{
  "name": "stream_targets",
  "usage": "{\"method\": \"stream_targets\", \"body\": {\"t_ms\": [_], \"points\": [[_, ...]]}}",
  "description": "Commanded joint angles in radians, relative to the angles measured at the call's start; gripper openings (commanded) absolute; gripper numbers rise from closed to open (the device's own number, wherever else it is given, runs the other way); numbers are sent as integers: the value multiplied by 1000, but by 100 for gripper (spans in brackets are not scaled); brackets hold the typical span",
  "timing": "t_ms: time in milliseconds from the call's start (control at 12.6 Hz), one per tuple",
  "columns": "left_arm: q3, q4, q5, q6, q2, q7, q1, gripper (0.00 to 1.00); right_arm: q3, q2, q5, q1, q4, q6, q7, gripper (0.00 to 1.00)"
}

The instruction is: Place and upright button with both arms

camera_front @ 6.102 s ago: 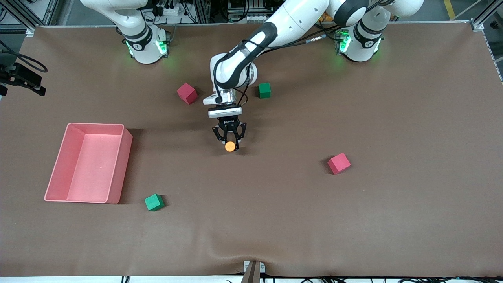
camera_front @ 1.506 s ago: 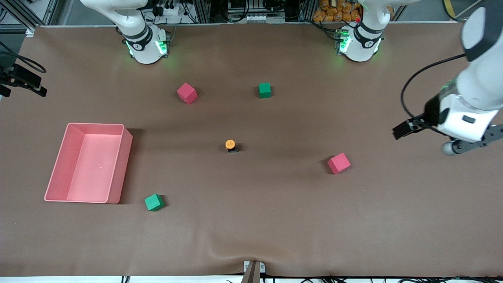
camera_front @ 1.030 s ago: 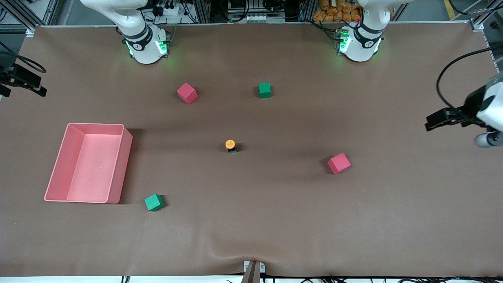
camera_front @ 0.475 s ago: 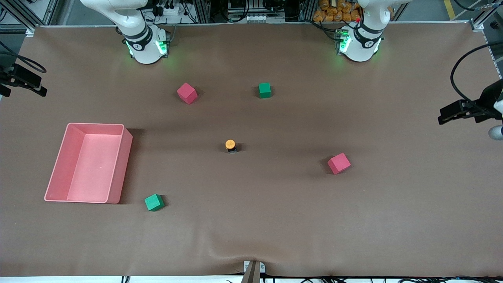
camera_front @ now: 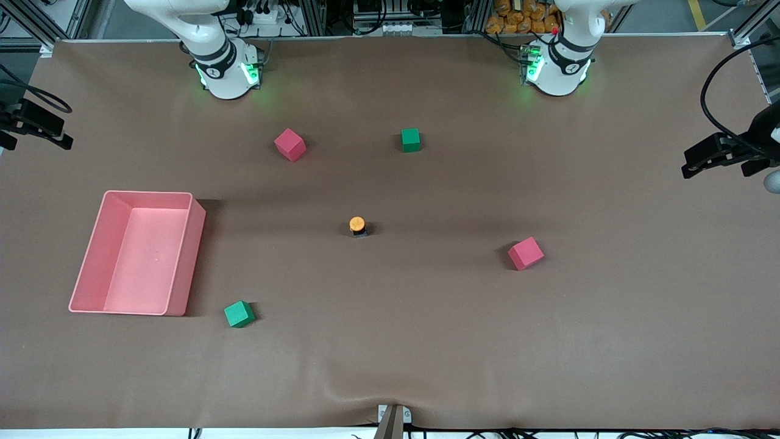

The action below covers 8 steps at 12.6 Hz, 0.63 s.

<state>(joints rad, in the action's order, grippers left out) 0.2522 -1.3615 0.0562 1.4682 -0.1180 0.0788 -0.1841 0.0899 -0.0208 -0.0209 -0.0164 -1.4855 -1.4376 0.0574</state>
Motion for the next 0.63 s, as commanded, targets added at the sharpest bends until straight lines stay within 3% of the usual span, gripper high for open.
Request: {"method": "stream_targets", "body": {"t_ms": [0,158,396,555], "points": [[1,-21,-4,-6,29,-27,-5,100,4,7,-5,-4,19,14,-1,100],[-20,-48,-7,-12,70,-28,32,100,4,7,-5,-2,19,14,-1,100],[-187,-151,-9,-14,156,-11,182,100,4,7,-5,-2,19,14,-1,100],[-197,-194,-15,0,185,-14,183,100,4,7,-5,-2,19,14,-1,100]]}}
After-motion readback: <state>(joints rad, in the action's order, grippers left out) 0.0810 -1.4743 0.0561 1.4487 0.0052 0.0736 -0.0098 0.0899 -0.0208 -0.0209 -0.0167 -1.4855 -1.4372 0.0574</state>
